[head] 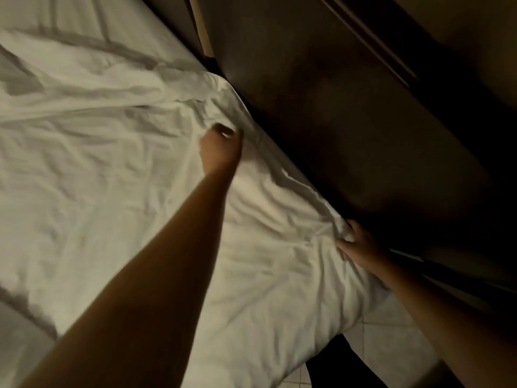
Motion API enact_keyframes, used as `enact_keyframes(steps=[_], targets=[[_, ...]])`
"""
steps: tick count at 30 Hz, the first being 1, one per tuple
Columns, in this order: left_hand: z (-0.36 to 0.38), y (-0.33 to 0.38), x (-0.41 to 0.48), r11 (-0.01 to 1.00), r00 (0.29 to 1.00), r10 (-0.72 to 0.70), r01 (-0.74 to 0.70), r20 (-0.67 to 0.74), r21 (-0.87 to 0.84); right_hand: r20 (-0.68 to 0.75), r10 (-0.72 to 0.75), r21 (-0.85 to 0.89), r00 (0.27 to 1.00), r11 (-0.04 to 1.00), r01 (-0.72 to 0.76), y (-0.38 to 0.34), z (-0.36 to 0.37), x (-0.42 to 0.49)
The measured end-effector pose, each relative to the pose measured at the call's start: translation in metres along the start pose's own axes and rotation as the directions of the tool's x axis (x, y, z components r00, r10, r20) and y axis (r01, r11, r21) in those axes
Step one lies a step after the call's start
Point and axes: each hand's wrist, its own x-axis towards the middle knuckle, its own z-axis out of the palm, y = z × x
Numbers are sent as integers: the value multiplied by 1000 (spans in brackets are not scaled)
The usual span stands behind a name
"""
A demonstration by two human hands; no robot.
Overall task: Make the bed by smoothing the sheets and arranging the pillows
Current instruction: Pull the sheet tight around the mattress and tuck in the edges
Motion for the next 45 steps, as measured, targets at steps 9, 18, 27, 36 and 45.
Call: enact_keyframes(steps=[9,18,27,36,45], targets=[[112,-51,-111,948,919,-41,-89,393,307,-178,0,-458,984,885,-83,56,0,-12],[117,-40,-126,966,870,202,-252,450,53,-448,-46,-372,893,918,-140,72,-4,-37],[55,-48,-170,972,862,81,-179,500,151,-227,3,-346,974,935,-84,39,-21,-65],[-66,-56,-228,966,956,-11,-65,294,249,-132,-147,-254,980,961,110,-4,-38,-100],[-167,-101,-330,971,997,-52,38,54,236,-6,-342,-341,940,884,320,-33,-47,-168]])
